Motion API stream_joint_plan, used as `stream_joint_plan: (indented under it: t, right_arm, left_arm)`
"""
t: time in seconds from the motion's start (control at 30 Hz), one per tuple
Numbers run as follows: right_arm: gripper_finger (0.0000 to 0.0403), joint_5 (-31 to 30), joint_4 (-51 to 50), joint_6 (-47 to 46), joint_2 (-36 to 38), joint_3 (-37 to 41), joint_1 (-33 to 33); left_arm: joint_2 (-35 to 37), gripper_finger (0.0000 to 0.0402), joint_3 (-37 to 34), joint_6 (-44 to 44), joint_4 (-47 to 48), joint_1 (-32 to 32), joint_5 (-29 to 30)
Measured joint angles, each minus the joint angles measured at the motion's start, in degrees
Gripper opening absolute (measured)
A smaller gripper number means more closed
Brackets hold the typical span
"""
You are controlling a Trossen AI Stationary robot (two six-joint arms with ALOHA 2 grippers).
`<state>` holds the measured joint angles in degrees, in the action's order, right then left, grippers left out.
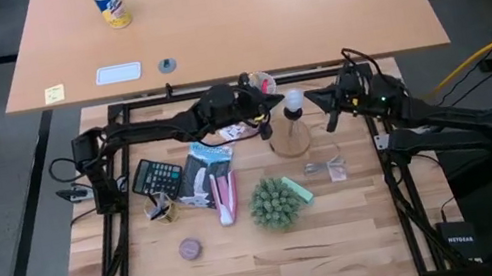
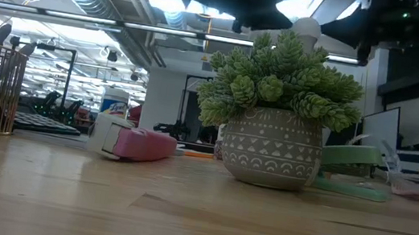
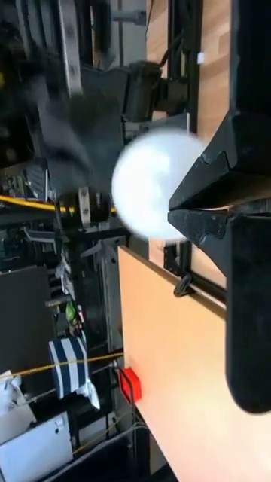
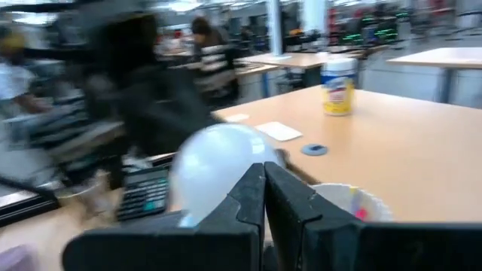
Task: Screw lightbulb
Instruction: Remove the lightbulb from the lamp
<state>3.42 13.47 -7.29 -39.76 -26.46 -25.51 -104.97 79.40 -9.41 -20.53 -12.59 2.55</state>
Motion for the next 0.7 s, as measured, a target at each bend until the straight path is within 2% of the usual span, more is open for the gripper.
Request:
stream_joint_plan:
  t: [0.2,0.43,0.7]
  right_arm:
    - [0.0017,-3.95,-0.15,0.65,-1.79,0.00,-0.03]
    - [0.0017,-4.50,3.25,2.05,-4.11,0.00,-0.03]
    - [0.0017,-4.50,2.77,6.35,0.28,-3.37,-0.03]
  left_arm:
    - [-0.15,0.0005,-0.02,-1.32,1.06,2.24,-1.62]
    - [-0.15,0.0005,-0.02,-2.14,0.73,4.06,-1.07]
    - [-0.13,0.0005,-0.02,-4.67,-6.84,4.45,-0.47]
